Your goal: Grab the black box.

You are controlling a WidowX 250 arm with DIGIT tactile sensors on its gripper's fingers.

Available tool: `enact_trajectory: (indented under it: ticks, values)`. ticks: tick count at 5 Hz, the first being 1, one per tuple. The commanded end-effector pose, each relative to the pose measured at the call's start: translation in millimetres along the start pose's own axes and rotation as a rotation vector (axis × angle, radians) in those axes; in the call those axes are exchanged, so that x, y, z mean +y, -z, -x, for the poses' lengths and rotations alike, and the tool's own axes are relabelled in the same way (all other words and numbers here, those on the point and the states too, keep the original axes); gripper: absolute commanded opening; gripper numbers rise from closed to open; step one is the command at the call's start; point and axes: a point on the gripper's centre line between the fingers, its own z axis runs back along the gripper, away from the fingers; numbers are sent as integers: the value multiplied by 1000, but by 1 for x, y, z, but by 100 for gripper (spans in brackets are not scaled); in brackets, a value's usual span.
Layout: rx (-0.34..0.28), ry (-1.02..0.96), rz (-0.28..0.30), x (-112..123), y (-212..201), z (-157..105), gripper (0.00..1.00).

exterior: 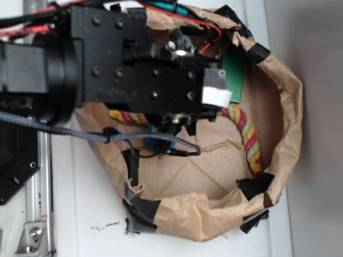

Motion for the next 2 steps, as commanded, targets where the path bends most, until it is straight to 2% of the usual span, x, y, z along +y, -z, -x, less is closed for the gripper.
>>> enact_trajectory:
  ticks: [1, 2]
  values:
    - [-136, -7, 80, 39, -5, 3, 100]
    - [-152, 14, 181, 34, 14, -11, 100]
